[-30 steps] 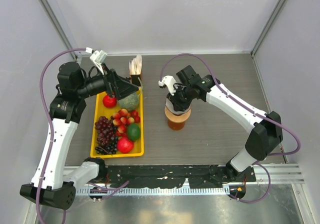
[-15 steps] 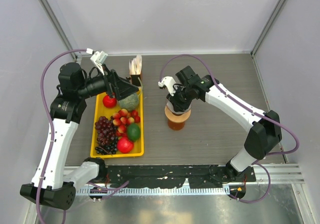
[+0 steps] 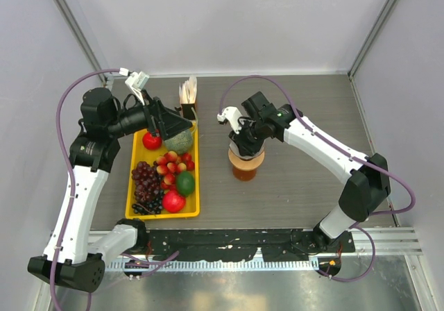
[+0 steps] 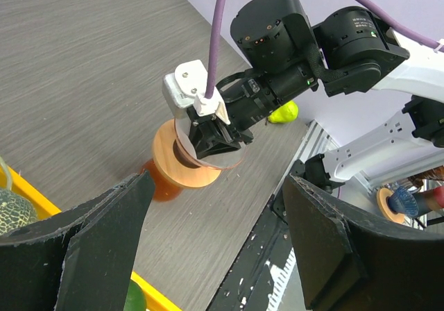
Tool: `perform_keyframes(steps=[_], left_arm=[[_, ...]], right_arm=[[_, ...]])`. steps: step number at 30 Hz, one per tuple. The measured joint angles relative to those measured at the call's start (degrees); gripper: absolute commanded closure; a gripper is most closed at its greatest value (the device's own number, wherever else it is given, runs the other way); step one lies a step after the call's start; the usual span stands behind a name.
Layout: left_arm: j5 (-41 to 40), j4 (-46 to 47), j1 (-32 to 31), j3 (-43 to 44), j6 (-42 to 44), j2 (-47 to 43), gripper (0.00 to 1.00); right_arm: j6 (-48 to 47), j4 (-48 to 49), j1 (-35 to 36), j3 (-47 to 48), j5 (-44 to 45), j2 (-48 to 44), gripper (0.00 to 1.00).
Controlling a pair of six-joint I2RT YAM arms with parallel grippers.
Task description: Place the coffee filter in the dripper
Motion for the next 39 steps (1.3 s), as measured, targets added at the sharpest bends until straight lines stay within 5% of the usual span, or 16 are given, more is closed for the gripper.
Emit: perform_keyframes(steps=[39], left_arm=[[0.24, 1.75, 0.0, -0.37, -2.54, 2.49, 0.18]], right_arm=[[-0.57, -5.05, -0.31, 10.19, 1.18, -5.66, 0.68]])
